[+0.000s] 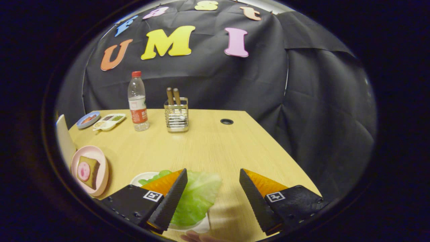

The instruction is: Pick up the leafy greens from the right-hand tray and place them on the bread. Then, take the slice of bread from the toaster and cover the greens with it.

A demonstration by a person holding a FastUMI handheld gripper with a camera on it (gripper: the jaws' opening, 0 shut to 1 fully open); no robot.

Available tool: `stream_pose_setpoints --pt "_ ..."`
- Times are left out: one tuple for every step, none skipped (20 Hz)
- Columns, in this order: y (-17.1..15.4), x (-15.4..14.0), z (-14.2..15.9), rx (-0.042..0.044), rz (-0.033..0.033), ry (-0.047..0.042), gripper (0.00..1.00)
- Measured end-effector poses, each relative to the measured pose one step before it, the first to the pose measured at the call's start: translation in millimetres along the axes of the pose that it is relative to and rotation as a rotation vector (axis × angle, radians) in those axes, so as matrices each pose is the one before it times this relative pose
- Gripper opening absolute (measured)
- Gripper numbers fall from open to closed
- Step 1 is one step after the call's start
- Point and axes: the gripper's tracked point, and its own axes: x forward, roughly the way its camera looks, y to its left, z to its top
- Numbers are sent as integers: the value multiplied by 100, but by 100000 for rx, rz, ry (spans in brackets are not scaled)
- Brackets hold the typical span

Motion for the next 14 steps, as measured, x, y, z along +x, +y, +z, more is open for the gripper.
stream_pose_setpoints --pt "-65 461 -464 98 -203 1937 96" --pt "-72 257 -399 50 183 1298 96" --pt "18 182 -240 -361 335 1208 96" --pt "-85 205 -297 -753 -304 911 96" --pt "-4 23 1 -758 -252 13 96" --pt "41 114 13 -1031 -411 -429 97" --pt "87 153 -36 -869 -605 256 97" --pt "195 65 -169 -930 -285 743 96" --pt "71 -31 28 -1103 -841 28 94" --pt "118 -76 83 -1703 -797 -452 91" --pt "-340 107 -100 -2315 -3324 150 79" --pt "-184 20 26 -2105 -2296 -45 67" --pt "95 15 -30 -594 -746 580 55" --pt "201 -145 98 242 502 -549 44"
